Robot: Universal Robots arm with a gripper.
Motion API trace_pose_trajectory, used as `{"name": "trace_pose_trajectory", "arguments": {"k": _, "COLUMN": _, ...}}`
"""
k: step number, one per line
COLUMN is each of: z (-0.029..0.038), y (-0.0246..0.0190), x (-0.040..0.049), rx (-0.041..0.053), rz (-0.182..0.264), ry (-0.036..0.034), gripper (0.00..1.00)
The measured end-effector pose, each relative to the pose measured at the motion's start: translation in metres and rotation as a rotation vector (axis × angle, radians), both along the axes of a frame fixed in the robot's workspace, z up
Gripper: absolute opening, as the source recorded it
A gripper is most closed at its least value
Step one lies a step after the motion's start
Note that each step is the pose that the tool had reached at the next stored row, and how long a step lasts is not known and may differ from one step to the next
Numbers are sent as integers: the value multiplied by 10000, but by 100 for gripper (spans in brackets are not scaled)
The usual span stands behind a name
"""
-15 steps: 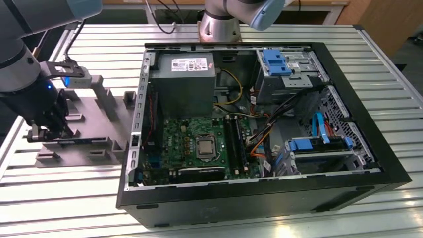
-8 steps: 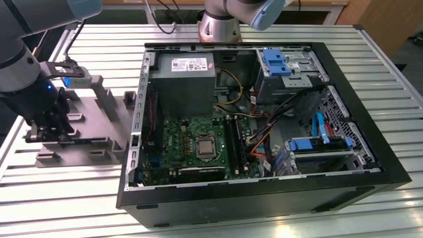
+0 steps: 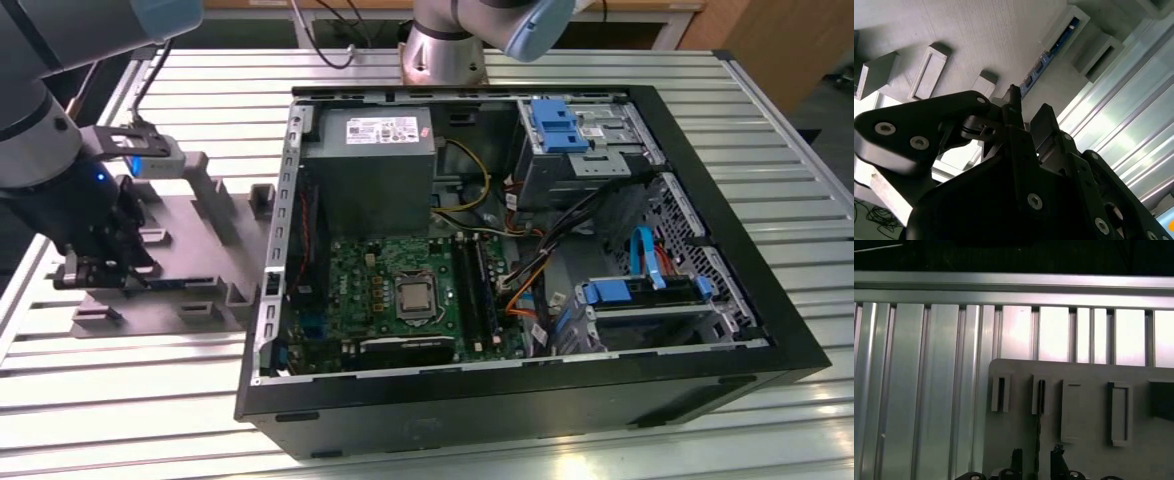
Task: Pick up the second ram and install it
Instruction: 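Pick up the second ram and move it above second insertion slot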
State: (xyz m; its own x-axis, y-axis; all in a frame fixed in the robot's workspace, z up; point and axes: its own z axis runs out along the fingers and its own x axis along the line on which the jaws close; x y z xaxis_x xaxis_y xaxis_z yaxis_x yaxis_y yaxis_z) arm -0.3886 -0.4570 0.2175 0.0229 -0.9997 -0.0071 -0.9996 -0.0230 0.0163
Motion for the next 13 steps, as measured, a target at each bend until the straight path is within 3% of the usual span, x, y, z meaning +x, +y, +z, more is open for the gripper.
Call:
{"name": "trace_pose_trajectory", "arguments": {"k": 6, "z": -46, "y": 1, "x": -23, "rx": -11, "rz": -1, "ry": -4, "gripper": 36}}
{"name": "trace_pose_trajectory", "arguments": {"k": 13, "z": -155, "y": 6, "x": -46, "rx": -24, "rz": 0, "ry": -6, "gripper": 36}}
